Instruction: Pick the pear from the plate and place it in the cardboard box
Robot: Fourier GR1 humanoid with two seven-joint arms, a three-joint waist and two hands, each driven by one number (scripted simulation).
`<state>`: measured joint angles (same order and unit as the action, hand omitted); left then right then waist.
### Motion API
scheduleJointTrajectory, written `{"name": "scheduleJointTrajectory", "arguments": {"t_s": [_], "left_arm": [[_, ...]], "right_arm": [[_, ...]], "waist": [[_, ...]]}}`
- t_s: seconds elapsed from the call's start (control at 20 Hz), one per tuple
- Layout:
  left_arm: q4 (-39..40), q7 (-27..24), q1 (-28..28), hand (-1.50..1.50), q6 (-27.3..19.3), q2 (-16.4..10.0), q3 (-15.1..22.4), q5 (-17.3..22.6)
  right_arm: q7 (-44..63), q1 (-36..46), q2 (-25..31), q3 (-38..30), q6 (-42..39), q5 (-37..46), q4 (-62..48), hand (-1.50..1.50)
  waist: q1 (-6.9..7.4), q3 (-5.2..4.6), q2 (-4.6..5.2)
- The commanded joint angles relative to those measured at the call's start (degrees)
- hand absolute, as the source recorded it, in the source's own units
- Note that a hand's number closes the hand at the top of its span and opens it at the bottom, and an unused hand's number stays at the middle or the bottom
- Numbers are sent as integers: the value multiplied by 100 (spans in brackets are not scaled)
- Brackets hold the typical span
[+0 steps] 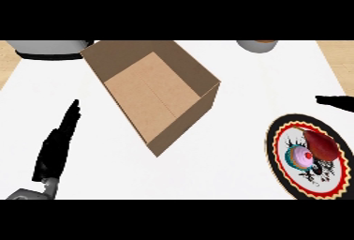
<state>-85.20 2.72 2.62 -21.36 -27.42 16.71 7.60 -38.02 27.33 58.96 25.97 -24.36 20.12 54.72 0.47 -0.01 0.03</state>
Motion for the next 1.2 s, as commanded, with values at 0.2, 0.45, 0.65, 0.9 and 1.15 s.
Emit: {"name": "scheduleJointTrajectory", "arguments": {"t_s": [0.2, 0.45, 0.65, 0.9, 1.15], "left_arm": [[-28, -129, -285, 0, 243, 146, -334, -214], [-302, -132, -524, 0, 526, 182, -489, -284], [-399, 100, -497, 0, 383, 430, -435, -602], [-256, 63, -335, 0, 996, 240, -1003, -411], [0, 42, -177, 0, 859, 669, -995, -754]], "right_arm": [[663, 71, -747, -328, -93, 736, -73, -150], [524, -231, -777, -535, 1, 1262, -142, -150], [87, -333, -856, -759, 331, 1641, -597, -150], [437, -476, -1210, -1004, 105, 1852, -175, -150], [-224, -227, -1323, -1257, 393, 2344, -1054, -150]], "waist": [[-10, 0, -4], [-10, 1, -4], [-9, 3, -2], [-25, 1, -7], [1, 4, 6]]}}
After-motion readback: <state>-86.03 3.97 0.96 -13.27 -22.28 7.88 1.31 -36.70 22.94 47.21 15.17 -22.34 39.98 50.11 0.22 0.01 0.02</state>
